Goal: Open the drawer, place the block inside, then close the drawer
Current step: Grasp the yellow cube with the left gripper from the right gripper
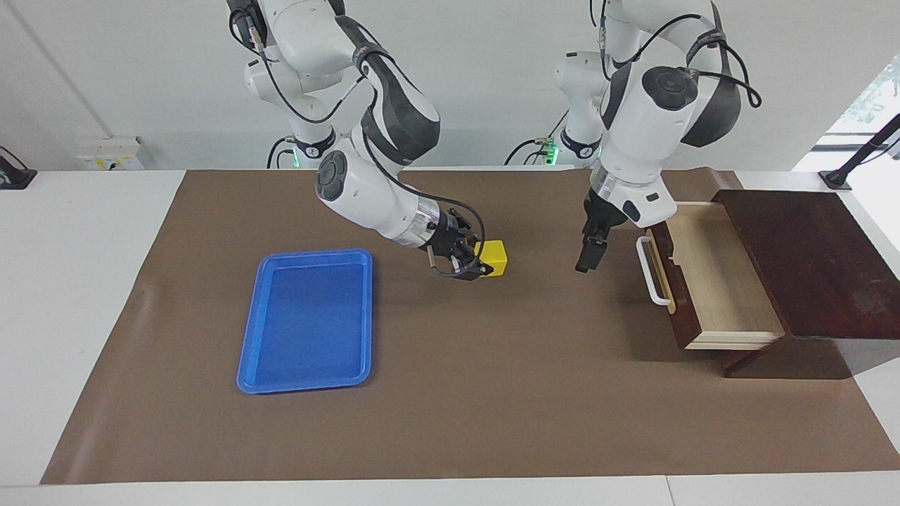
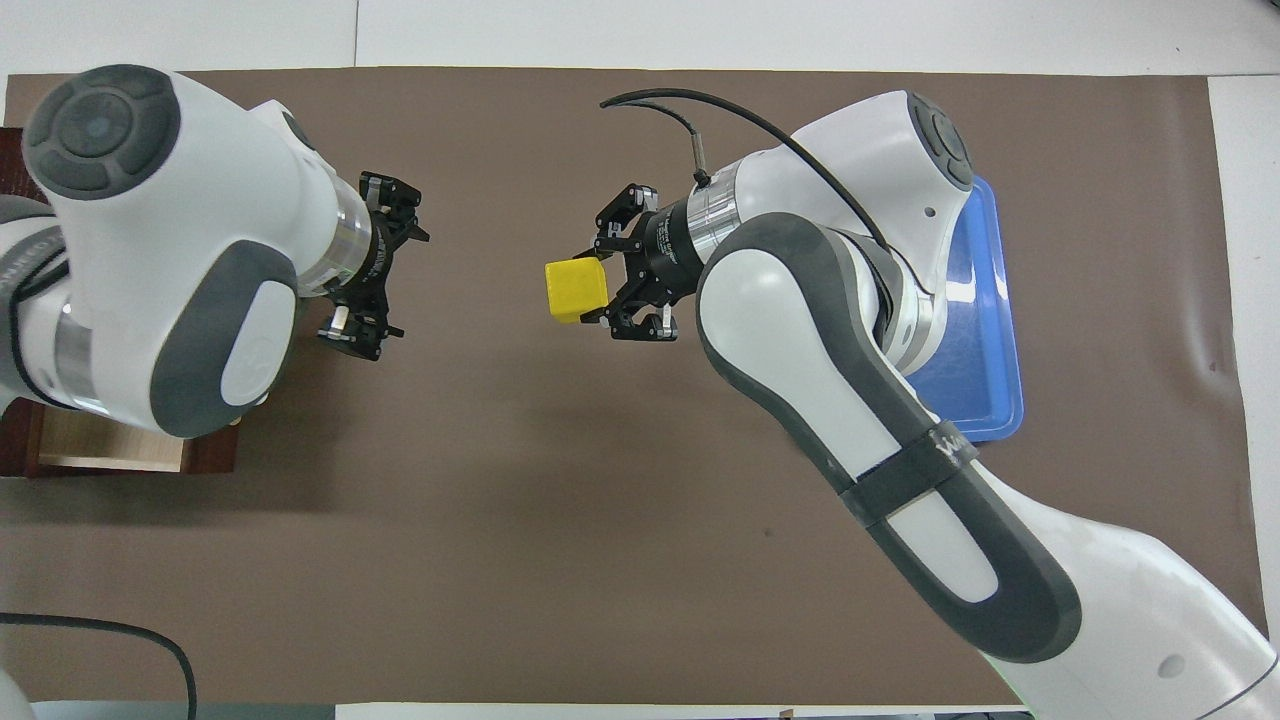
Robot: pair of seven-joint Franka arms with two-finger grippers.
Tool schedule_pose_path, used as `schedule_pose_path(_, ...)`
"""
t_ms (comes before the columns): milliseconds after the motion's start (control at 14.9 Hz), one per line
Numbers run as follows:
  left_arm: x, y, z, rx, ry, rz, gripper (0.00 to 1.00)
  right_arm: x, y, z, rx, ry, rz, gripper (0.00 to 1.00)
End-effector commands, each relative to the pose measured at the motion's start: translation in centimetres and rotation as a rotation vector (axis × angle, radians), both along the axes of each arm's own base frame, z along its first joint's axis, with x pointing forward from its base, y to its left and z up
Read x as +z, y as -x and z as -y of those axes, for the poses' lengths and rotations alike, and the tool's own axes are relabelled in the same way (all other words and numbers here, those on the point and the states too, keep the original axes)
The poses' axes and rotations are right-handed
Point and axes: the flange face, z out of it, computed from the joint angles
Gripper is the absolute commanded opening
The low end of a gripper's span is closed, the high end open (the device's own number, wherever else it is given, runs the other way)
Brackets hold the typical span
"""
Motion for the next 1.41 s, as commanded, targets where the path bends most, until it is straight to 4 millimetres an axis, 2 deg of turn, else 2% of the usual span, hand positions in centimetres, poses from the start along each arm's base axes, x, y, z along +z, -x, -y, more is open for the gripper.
schedule_pose_path(0, -1.7, 0.3, 4.9, 0.215, 0.018, -0.014, 1.00, 0.6, 0.5, -1.4, -0.061, -0.024, -0.008, 0.00)
schedule_pose_path(201, -1.8, 1.9, 8.1, 0.229, 0.036, -0.010, 1.00, 0.5, 0.8, -2.3, -0.064, -0.025, 0.005, 0.00)
schedule_pose_path(335, -1.6, 1.9, 8.5, 0.290, 0.052, 0.003, 1.00, 0.4, 0.7, -2.2, -0.062, -0.024, 0.002, 0.00)
schedule_pose_path(603, -1.8, 2.4, 9.1, 0.290, 0.052, -0.001, 0.99, 0.3, 0.7, -2.1, -0.061, -0.023, 0.000, 0.00)
schedule_pose_path(804, -1.7, 2.5, 9.5, 0.328, 0.064, 0.008, 0.76, 0.4, 0.6, -2.1, -0.061, -0.023, 0.001, 0.00)
schedule_pose_path(871, -1.7, 2.6, 9.8, 0.329, 0.065, 0.009, 0.42, 0.5, 0.6, -2.1, -0.061, -0.024, 0.002, 0.00)
schedule_pose_path(938, -1.7, 2.7, 9.9, 0.325, 0.065, 0.009, 0.01, 0.4, 0.6, -2.1, -0.060, -0.023, 0.001, 0.00)
schedule_pose_path(1139, -1.7, 2.7, 9.8, 0.316, 0.059, 0.004, 0.00, 0.4, 0.6, -2.1, -0.058, -0.023, 0.001, 0.00)
schedule_pose_path(1340, -1.3, 2.1, 8.7, 0.330, 0.057, 0.005, 0.00, 0.5, 0.5, -1.8, -0.060, -0.025, -0.003, 0.00)
